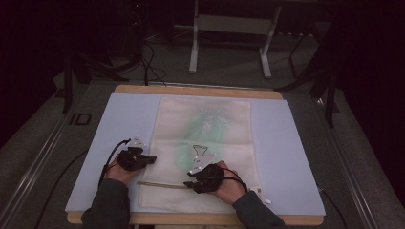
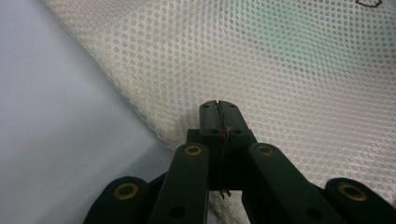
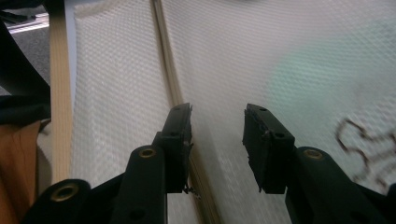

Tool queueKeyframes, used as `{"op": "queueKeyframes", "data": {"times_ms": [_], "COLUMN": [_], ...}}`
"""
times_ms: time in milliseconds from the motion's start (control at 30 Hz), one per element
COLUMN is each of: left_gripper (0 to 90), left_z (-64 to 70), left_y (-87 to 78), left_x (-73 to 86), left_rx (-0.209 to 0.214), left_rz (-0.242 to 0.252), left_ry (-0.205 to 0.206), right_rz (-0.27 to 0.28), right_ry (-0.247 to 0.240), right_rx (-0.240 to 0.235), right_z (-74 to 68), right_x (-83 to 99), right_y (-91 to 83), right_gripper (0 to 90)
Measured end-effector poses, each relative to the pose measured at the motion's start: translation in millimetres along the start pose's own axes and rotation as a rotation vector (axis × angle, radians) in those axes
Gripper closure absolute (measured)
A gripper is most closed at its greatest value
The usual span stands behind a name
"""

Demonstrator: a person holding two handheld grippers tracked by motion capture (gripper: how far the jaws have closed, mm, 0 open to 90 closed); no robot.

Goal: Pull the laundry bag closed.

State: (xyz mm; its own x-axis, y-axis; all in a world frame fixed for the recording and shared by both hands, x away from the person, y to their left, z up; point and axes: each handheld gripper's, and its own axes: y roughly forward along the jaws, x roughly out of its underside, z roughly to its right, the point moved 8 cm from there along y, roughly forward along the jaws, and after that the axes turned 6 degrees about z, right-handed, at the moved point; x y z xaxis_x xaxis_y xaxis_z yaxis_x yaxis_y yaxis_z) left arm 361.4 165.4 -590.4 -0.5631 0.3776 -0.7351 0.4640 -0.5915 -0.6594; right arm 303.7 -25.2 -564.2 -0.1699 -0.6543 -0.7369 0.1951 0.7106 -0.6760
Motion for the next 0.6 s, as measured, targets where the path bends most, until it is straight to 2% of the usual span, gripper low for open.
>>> {"op": "queueKeyframes", "data": {"times_ms": [167,367,600], "left_gripper": [89.2,89.2,89.2], "left_z": [-0.3,-0.4,-0.3], "left_y": [0.1,0.1,0.3], "left_x": [0.1,0.2,0.1], "left_rx": [0.005,0.007,0.009], "left_rz": [0.003,0.004,0.007], "left_ry": [-0.002,-0.002,-0.009], "right_rz": [-0.005,-0.002,0.002], "right_ry": [-0.024,-0.035,-0.044], "right_rx": [-0.031,-0.043,-0.061], "right_z": [-8.2,-13.2,-20.5], "right_x": [-8.7,-15.8,-27.1], "right_y": [14.1,26.6,44.9], "right_gripper": [65.7,65.7,71.4]}}
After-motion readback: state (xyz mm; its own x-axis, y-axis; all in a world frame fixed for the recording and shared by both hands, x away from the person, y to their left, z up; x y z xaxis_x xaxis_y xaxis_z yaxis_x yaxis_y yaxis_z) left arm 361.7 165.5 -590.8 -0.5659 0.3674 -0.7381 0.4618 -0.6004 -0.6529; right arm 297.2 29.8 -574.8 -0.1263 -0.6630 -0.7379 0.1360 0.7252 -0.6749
